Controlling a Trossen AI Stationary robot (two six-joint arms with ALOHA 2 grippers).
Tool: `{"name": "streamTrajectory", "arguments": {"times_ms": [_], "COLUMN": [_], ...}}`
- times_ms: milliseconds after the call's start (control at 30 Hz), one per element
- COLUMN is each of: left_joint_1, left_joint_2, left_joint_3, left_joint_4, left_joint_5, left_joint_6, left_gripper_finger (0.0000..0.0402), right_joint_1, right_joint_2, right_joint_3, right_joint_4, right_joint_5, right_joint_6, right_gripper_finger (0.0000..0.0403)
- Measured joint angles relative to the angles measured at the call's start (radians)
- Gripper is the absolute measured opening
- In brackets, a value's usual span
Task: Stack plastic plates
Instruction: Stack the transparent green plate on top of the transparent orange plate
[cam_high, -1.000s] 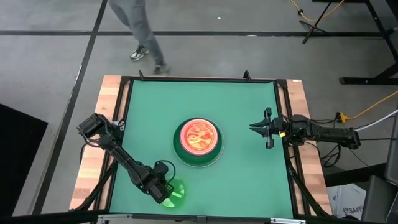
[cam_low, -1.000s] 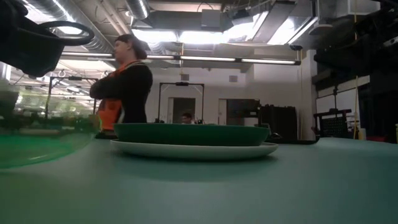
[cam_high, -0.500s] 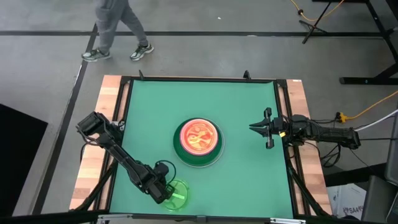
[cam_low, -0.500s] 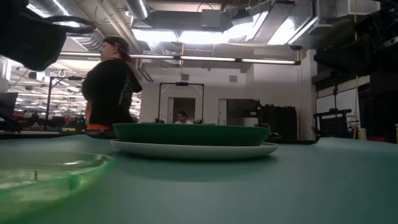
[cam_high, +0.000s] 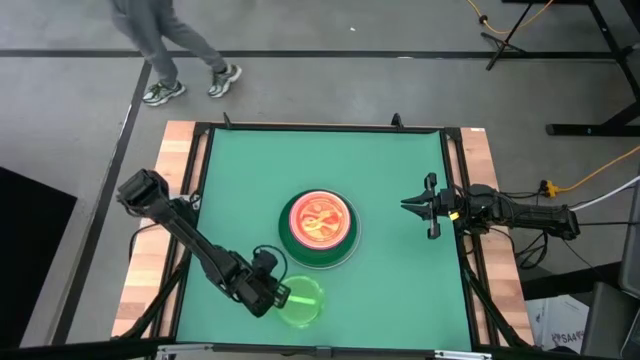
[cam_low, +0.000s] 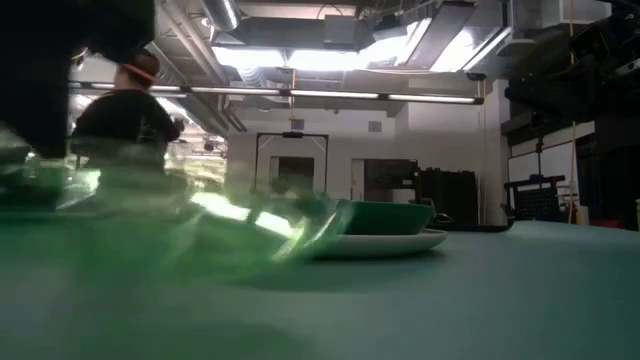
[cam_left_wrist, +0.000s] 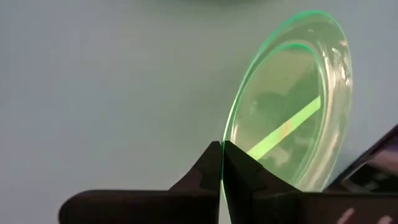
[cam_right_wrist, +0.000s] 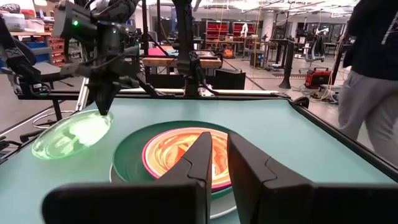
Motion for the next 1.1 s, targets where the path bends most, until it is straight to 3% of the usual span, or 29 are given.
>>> {"name": "streamTrajectory", "arguments": {"times_ms": [167,367,1100], "left_joint_1": [0.055,0.149,0.569], "left_joint_2": [-0.042,-0.065,-0.065], "left_joint_3": [0.0,0.001,0.002], "left_joint_4": [0.002,0.007,0.102], "left_joint_5": [-0.055,-0.048,0.193], "left_joint_6": [0.018,0.12,0.626], "left_gripper_finger": [0.0,0.0,0.0], "right_joint_1": [0.0,0.0,0.0], "right_joint_2": [0.0,0.0,0.0], "right_joint_3": [0.0,0.0,0.0], "right_joint_4": [0.0,0.0,0.0], "right_joint_5": [0.0,0.0,0.0], "right_joint_6": [0.0,0.0,0.0], "right_gripper_finger": [0.004,0.004,0.004]}}
